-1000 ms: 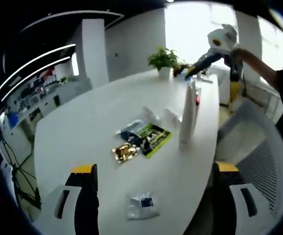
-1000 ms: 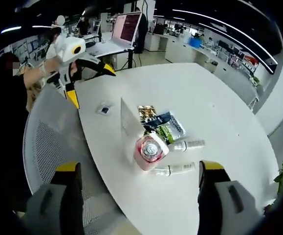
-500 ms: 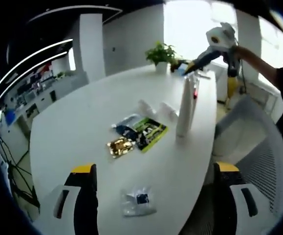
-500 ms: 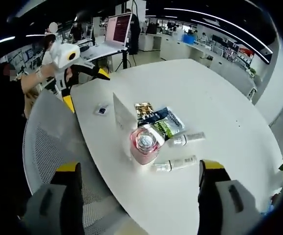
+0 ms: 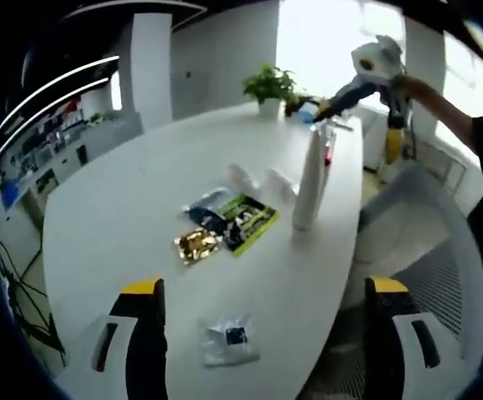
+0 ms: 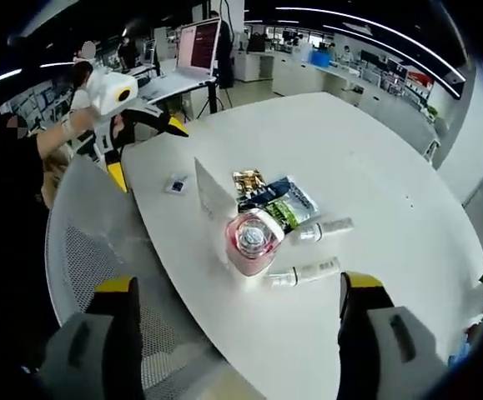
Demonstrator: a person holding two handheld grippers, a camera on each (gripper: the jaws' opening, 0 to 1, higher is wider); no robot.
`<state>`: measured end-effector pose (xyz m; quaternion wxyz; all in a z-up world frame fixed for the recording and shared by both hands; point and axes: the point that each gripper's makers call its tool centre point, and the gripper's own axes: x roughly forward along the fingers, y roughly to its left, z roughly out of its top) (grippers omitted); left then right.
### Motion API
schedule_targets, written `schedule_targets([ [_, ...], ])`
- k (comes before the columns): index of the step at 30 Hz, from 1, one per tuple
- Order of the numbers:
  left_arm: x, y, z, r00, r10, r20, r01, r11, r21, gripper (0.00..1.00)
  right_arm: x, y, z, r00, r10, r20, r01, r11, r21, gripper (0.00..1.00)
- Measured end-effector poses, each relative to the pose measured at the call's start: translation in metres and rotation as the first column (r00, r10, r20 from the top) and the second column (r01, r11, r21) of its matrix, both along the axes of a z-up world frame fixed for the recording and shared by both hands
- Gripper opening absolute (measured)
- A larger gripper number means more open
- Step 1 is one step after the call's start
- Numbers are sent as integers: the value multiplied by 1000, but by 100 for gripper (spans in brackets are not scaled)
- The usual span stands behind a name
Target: Arrange the skincare products in the storage area until every visible bottle or jar stands upright without overlapping.
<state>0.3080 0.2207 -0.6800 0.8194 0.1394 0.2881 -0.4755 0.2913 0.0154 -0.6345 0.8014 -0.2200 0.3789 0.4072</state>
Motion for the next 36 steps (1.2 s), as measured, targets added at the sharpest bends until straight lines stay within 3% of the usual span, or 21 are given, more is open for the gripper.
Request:
schedule_targets([
  [6, 10, -5, 3, 1000, 24, 3, -24, 1000, -12, 97, 6, -7, 6, 1000, 21, -10, -21, 1000, -2, 93],
  [7, 12, -6, 3, 1000, 31, 1, -31, 999, -9, 97, 8, -11, 6, 999, 31, -35, -31, 1000, -1, 91],
  [17, 32, -20, 2, 998, 63, -11, -62, 998, 9, 97, 43, -41, 11, 997, 68, -34, -68, 998, -15, 77],
  [24, 44, -27, -4, 997, 74, -26, -73, 997, 34, 97, 70, -55, 6, 998, 43, -37, -43, 999, -12, 63],
  [29, 53, -32, -8, 995, 81, -50, -79, 996, 46, 97, 83, -52, 4, 999, 43, -18, -43, 999, -7, 57],
  [32, 52, -34, -16, 992, 63, -113, -54, 995, 86, 92, 92, -50, 0, 999, 36, -16, -37, 999, -17, 53],
  [36, 60, -38, -21, 994, 56, -96, -46, 994, 98, 91, 106, -40, -8, 998, 54, -36, -55, 999, -5, 50],
])
